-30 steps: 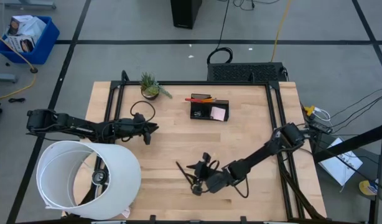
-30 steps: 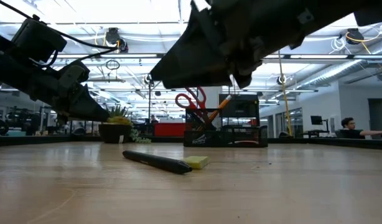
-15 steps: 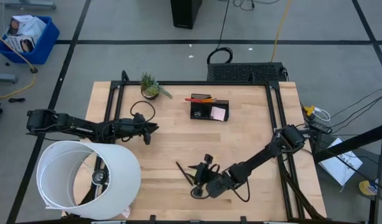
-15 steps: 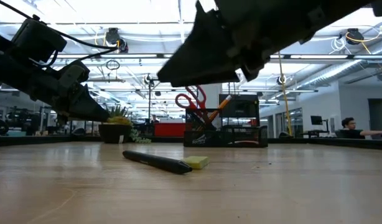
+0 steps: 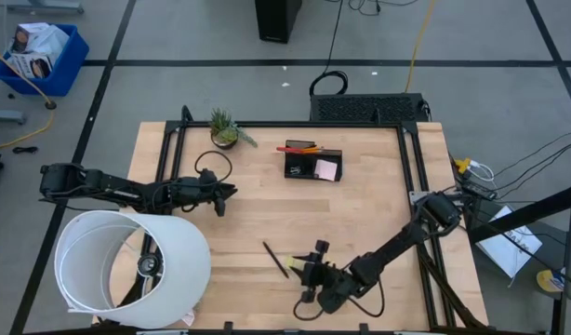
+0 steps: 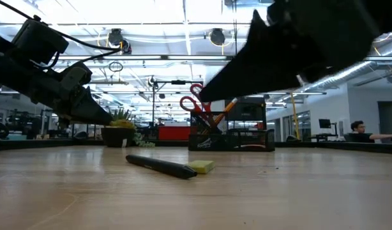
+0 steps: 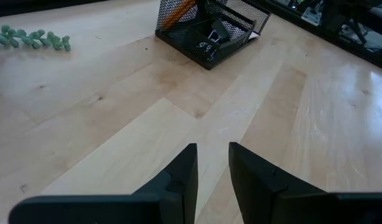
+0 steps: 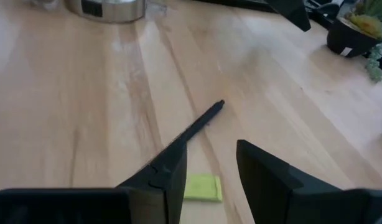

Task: Pick and place office supplies into organizer
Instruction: Put the black pen into the desk organizer

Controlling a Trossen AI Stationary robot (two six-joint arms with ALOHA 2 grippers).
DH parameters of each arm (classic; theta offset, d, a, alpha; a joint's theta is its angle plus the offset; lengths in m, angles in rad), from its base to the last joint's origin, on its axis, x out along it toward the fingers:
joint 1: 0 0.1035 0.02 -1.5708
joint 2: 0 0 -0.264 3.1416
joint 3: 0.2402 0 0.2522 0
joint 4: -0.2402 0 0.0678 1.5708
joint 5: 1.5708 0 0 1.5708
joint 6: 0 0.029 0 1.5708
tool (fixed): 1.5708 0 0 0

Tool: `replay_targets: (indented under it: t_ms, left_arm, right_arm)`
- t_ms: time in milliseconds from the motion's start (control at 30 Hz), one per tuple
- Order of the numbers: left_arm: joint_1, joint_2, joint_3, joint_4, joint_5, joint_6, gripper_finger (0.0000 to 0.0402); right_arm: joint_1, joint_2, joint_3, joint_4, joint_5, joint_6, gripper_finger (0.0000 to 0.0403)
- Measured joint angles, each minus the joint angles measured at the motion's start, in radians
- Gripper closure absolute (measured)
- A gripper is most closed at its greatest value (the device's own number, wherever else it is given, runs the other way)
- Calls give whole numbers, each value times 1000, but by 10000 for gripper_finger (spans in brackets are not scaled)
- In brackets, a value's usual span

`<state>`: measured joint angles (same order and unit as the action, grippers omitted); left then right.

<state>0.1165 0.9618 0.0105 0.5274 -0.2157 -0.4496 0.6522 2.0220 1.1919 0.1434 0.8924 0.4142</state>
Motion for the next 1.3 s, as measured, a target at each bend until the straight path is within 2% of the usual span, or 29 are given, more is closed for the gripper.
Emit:
replay_targets:
  t_ms: [200,300,433,500,633,800,867,933,1000,1067,1133,1233,1300]
  left_arm:
    - [0,0,0,0,0,0,309]
    - [0,0,0,0,-1,0,309]
    - [0,0,0,26,-50,0,309]
    - [0,0,0,26,-49,-9,309]
    - [0,0,0,22,-54,-22,309]
    - [-3,0,0,26,20,22,309]
    - [-5,0,0,47,31,8,309]
    - [-5,0,0,58,26,-8,309]
    - [-4,0,0,99,-26,-33,309]
    - [-3,0,0,160,-49,-41,309]
    - [-4,0,0,191,23,-11,309]
    - [-4,0,0,235,183,51,309]
    - [-7,0,0,258,261,61,309]
  right_arm:
    - [34,0,0,20,23,52,271]
    - [54,-14,-1,24,26,25,271]
    - [72,-65,-8,29,146,11,271]
    - [77,-96,-23,73,149,-15,271]
    - [86,-130,-121,253,36,-49,271]
    - [73,-136,-364,726,-179,-137,271]
    - [70,-136,-453,916,-229,-191,271]
    - [70,-137,-530,1093,-241,-252,271]
    - [70,-140,-614,1257,-253,-276,271]
    - [60,-151,-699,1385,-322,-270,271]
    - [43,-169,-761,1424,-403,-231,271]
    - [-5,-235,-816,1358,-435,-152,271]
    - [-51,-279,-845,1350,-492,-174,271]
